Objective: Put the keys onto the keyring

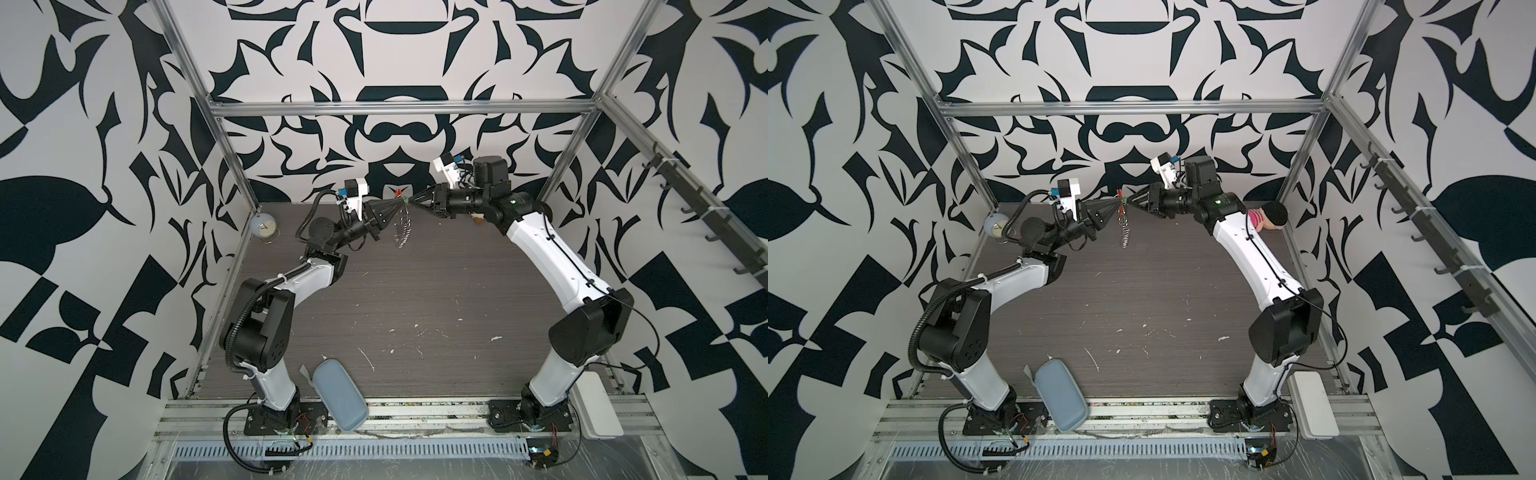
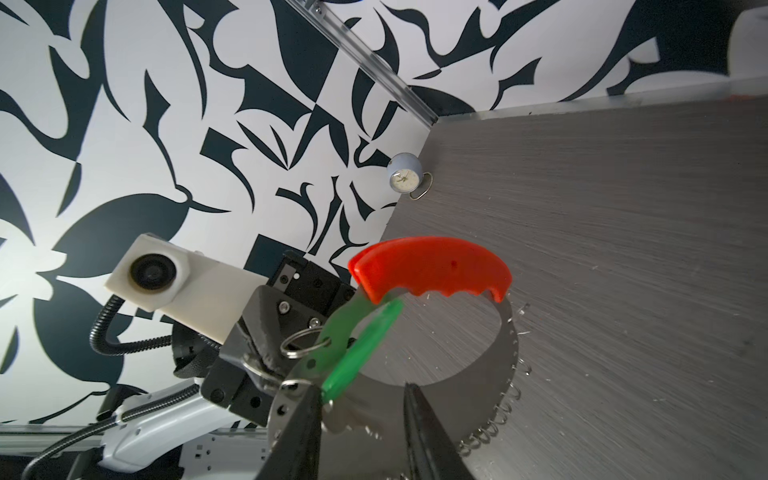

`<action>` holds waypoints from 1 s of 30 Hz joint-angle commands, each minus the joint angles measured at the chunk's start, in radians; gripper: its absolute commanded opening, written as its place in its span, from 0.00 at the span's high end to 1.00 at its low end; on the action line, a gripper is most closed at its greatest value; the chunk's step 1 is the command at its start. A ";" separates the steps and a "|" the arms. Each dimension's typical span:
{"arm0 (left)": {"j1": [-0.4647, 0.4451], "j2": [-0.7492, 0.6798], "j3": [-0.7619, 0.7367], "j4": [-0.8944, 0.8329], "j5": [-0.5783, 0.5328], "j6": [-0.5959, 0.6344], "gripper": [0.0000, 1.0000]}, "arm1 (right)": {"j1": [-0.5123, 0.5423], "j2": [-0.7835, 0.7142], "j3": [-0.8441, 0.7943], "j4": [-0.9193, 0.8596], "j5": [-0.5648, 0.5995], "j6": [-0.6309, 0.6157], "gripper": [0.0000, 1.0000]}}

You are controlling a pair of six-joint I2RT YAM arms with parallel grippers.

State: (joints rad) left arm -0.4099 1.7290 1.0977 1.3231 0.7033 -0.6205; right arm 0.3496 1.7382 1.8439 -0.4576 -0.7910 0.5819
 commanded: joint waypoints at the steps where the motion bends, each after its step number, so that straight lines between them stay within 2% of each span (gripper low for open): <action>1: -0.001 -0.002 0.041 0.119 0.006 0.005 1.00 | -0.029 -0.058 0.091 -0.103 0.115 -0.116 0.65; 4: -0.001 0.005 0.041 0.119 0.018 0.010 1.00 | -0.028 -0.061 0.141 -0.151 0.142 -0.166 0.66; 15: 0.000 0.006 0.039 0.119 0.028 0.002 1.00 | 0.005 -0.070 0.110 0.007 0.009 -0.132 0.62; 26: -0.003 0.016 0.047 0.119 0.029 -0.011 1.00 | 0.052 -0.022 0.176 -0.070 0.005 -0.156 0.62; 29: -0.004 0.014 0.048 0.118 0.027 -0.003 1.00 | 0.061 -0.004 0.191 -0.104 0.018 -0.159 0.65; 30: -0.003 0.014 0.051 0.117 0.026 0.001 1.00 | 0.063 0.002 0.196 -0.113 0.026 -0.159 0.69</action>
State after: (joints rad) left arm -0.4110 1.7370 1.1088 1.3716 0.7273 -0.6205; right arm 0.4046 1.7317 1.9945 -0.5461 -0.7662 0.4404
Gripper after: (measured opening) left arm 0.039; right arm 0.329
